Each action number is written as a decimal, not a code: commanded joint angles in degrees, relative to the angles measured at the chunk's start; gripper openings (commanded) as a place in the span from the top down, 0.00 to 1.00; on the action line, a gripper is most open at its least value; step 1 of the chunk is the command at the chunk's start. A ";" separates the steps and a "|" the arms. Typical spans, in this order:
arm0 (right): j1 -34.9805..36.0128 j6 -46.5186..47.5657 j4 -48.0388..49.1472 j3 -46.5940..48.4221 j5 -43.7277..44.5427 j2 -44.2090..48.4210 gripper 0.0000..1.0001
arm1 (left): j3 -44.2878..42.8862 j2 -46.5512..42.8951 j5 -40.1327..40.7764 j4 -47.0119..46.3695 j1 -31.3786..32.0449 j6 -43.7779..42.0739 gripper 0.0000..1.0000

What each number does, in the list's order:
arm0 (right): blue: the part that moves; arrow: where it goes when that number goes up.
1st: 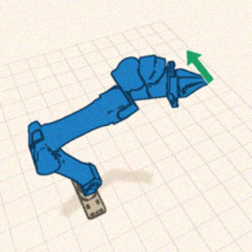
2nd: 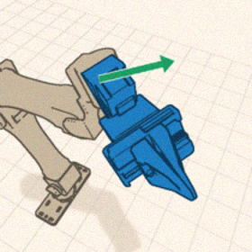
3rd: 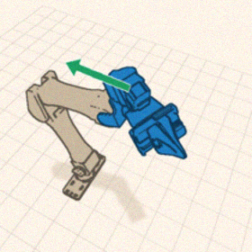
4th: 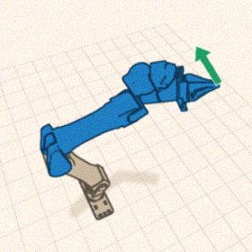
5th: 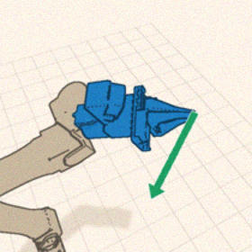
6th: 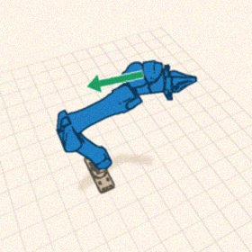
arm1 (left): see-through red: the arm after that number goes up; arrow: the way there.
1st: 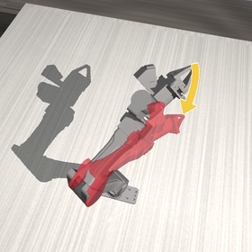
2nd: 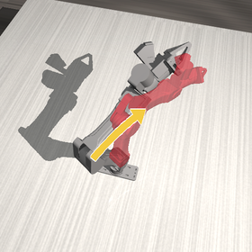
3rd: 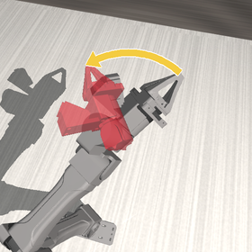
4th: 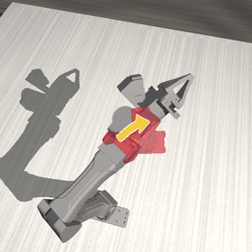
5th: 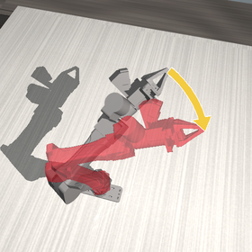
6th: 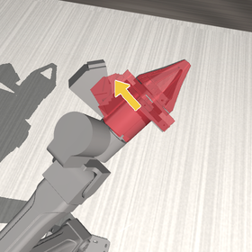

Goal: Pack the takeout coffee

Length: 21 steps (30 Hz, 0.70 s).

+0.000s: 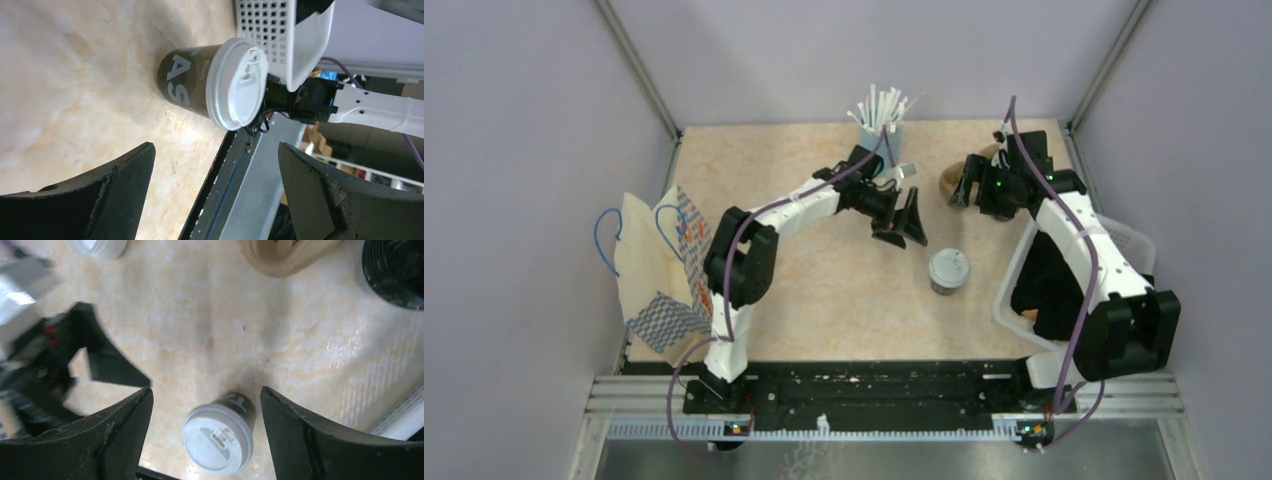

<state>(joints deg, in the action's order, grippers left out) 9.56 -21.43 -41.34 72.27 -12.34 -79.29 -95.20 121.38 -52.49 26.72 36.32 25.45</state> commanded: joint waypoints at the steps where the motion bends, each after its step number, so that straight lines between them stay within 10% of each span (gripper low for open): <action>1: -0.33 3.36 2.45 6.64 2.99 -6.85 0.21 | -1.52 -9.84 2.50 5.68 -4.53 -5.17 0.01; 11: -0.29 15.74 3.12 27.87 3.44 -33.12 0.41 | -8.08 -21.55 12.91 16.95 -7.22 -14.38 0.01; 21: -4.21 17.35 6.60 28.69 -7.95 -39.03 0.54 | -1.86 -33.06 15.24 15.34 -7.22 -18.45 0.01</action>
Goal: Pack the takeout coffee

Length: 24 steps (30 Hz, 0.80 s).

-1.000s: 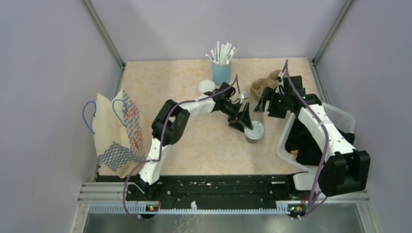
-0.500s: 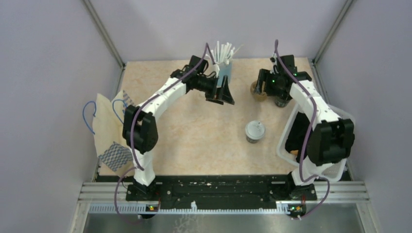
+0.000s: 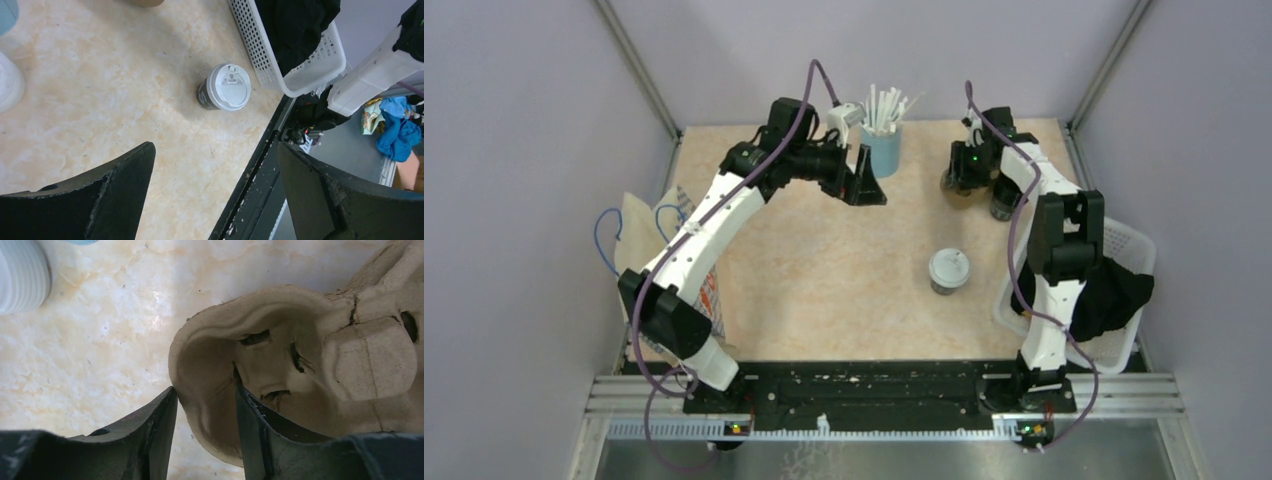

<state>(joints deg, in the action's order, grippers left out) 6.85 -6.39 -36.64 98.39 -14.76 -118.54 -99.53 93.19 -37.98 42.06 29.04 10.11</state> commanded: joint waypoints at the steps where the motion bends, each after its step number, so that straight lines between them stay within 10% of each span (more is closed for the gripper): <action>1: -1.82 2.35 1.89 1.95 -6.18 0.49 0.55 | 3.93 -6.07 -0.40 -0.73 0.12 -2.18 0.01; 20: -4.38 1.48 6.50 -6.77 -18.10 2.12 0.64 | 3.29 -5.23 -2.06 -3.17 -0.03 -0.73 0.01; 24: -4.46 0.36 7.24 -6.94 -19.89 2.36 0.50 | 3.28 -5.41 -2.50 -2.90 0.04 -0.70 0.01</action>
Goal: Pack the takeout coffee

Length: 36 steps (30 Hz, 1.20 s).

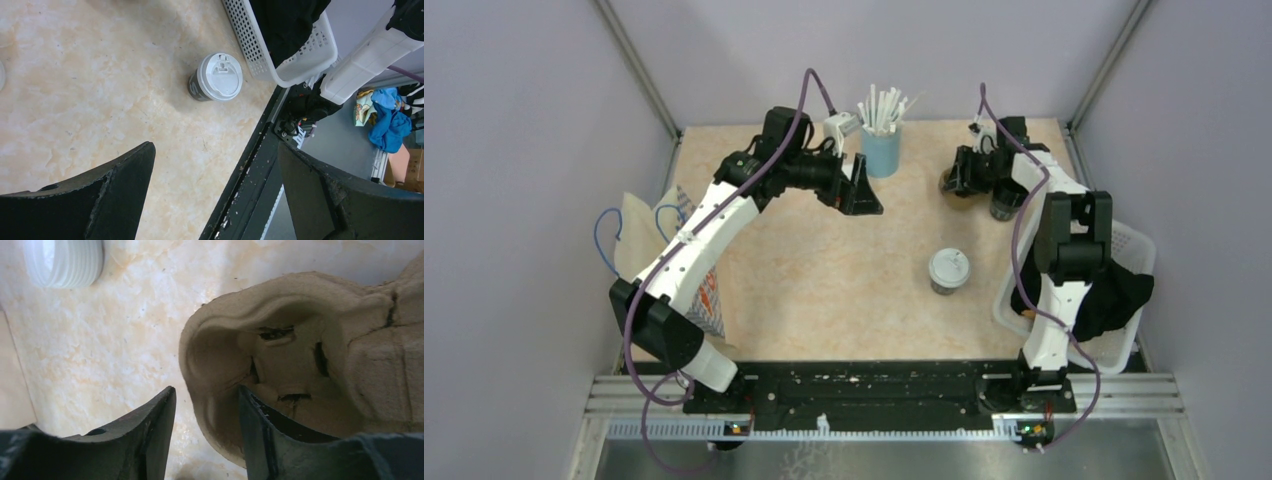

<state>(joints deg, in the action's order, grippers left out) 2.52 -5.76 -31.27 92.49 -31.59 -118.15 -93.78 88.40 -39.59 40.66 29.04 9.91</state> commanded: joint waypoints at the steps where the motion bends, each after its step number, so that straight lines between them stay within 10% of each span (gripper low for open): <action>1: -0.19 -0.42 2.08 -1.19 -3.26 2.22 0.49 | -2.46 -0.62 -0.89 -1.54 0.04 -0.51 0.01; 16: -1.82 -1.78 1.14 1.30 -5.91 0.06 0.51 | -3.25 0.67 -1.23 -1.02 -0.03 -1.20 0.01; 36: -1.82 -1.67 -0.88 2.71 -4.23 1.82 0.87 | -3.69 1.68 -1.26 -0.89 -0.02 -1.58 0.01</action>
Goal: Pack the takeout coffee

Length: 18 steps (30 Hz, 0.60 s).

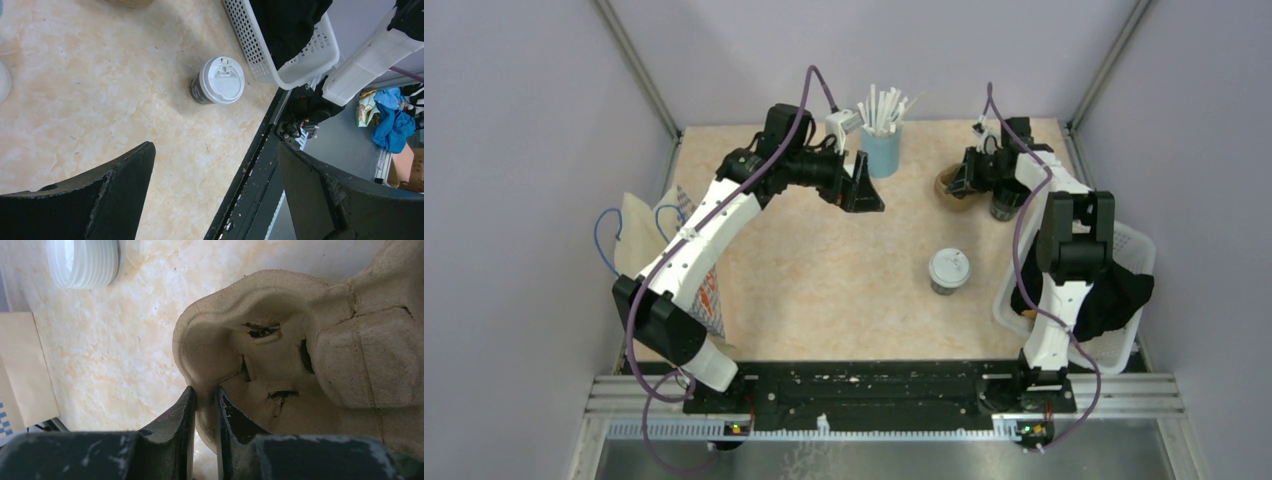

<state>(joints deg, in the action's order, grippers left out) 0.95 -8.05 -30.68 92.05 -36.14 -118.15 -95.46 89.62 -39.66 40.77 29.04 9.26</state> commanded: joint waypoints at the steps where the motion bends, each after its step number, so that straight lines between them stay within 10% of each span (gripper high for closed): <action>1: -0.21 0.75 -1.86 3.47 0.71 2.13 0.88 | -1.97 0.42 -1.21 -1.00 0.03 -0.91 0.01; 18: 0.96 1.25 -6.03 10.10 5.38 5.15 0.98 | -1.90 0.52 0.09 -0.77 -0.01 -0.19 0.01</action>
<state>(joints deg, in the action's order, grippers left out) 1.08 -7.75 -36.38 98.48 -32.42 -117.56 -95.48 89.65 -39.62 40.77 29.04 9.28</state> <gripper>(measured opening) 0.154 0.987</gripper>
